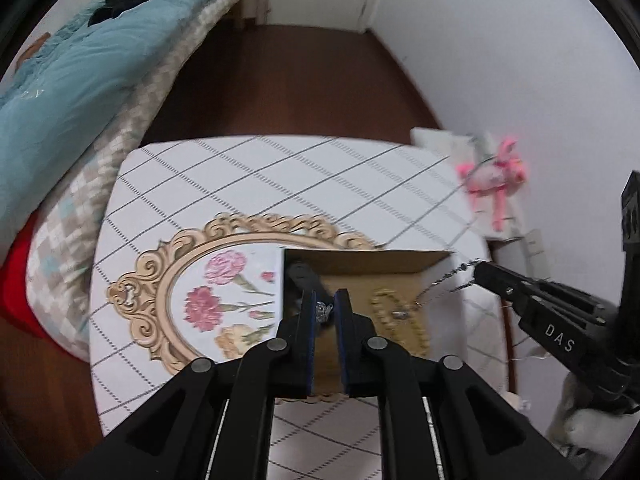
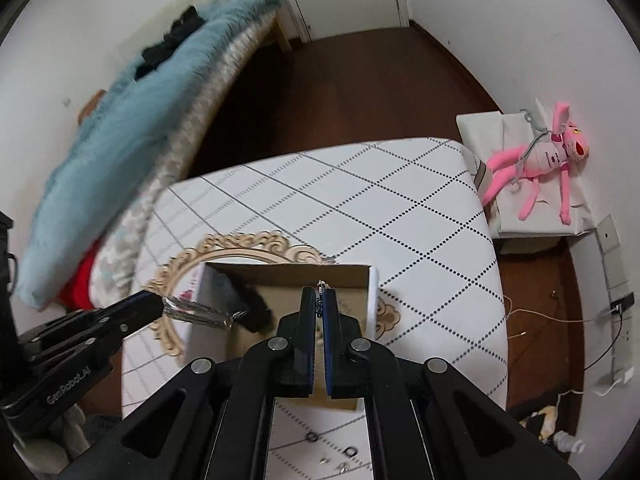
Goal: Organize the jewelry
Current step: 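Carry both silver bracelets into the white box and open both tools, then lift both tools out of the box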
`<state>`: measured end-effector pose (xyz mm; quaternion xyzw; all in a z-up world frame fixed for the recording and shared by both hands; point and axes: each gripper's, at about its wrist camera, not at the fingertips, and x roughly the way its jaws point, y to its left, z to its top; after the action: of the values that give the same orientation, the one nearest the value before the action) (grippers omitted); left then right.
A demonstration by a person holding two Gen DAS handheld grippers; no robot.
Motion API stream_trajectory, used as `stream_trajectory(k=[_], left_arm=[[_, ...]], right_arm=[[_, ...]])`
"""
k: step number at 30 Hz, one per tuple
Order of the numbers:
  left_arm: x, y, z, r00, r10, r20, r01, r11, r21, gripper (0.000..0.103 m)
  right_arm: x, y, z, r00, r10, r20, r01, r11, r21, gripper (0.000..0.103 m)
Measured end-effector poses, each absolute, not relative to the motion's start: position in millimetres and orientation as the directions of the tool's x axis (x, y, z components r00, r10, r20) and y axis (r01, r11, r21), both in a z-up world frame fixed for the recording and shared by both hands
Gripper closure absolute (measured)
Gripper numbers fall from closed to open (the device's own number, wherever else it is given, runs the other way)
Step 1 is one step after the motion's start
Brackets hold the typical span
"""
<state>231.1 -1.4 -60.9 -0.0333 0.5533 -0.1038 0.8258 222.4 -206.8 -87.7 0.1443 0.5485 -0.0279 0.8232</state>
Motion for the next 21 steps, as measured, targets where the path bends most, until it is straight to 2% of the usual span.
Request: stream_trajectory(k=[1, 3, 5, 6, 7, 8, 9, 10, 11, 13, 16, 21], left_arm=[[233, 0, -64, 0.359, -0.203, -0.911, 0.129, 0.977, -0.167, 0.092], [237, 1, -70, 0.353, -0.168, -0.92, 0.111, 0.984, -0.137, 0.074], [238, 4, -73, 0.364, -0.136, -0.921, 0.095, 0.99, -0.108, 0.032], [237, 7, -74, 0.375, -0.121, -0.919, 0.08, 0.992, -0.098, 0.028], [236, 11, -75, 0.384, -0.116, -0.916, 0.071, 0.993, -0.096, 0.027], [237, 13, -76, 0.385, -0.109, -0.917, 0.066, 0.994, -0.09, 0.027], [238, 15, -78, 0.385, -0.091, -0.919, 0.058, 0.996, -0.074, 0.026], [238, 16, -80, 0.386, -0.072, -0.92, 0.05, 0.997, -0.057, 0.018], [238, 16, -82, 0.389, -0.06, -0.919, 0.048, 0.998, -0.045, 0.009], [235, 18, -86, 0.399, -0.043, -0.916, 0.044, 0.999, -0.027, 0.001], [228, 16, -92, 0.414, -0.012, -0.91, 0.048, 0.999, 0.009, 0.0], [217, 11, -101, 0.418, 0.002, -0.908, 0.058, 0.998, 0.029, 0.0]], right_arm=[[226, -207, -94, 0.375, 0.112, -0.92, 0.203, 0.959, 0.199, 0.099], [237, -208, -108, 0.316, 0.096, -0.944, 0.208, 0.964, 0.168, 0.098], [241, -209, -117, 0.285, 0.079, -0.955, 0.211, 0.967, 0.143, 0.096], [243, -209, -120, 0.278, 0.075, -0.958, 0.206, 0.969, 0.135, 0.093], [243, -210, -122, 0.272, 0.068, -0.96, 0.21, 0.969, 0.128, 0.078], [242, -212, -124, 0.268, 0.067, -0.961, 0.215, 0.968, 0.128, 0.058], [242, -213, -124, 0.269, 0.066, -0.961, 0.219, 0.967, 0.128, 0.05], [241, -214, -124, 0.273, 0.061, -0.96, 0.222, 0.967, 0.125, 0.044], [239, -215, -123, 0.279, 0.053, -0.959, 0.226, 0.967, 0.119, 0.044], [236, -214, -122, 0.277, 0.023, -0.961, 0.224, 0.971, 0.088, 0.041], [227, -208, -124, 0.269, -0.054, -0.962, 0.208, 0.978, 0.003, 0.008], [210, -196, -138, 0.246, -0.146, -0.958, 0.181, 0.978, -0.102, 0.005]])
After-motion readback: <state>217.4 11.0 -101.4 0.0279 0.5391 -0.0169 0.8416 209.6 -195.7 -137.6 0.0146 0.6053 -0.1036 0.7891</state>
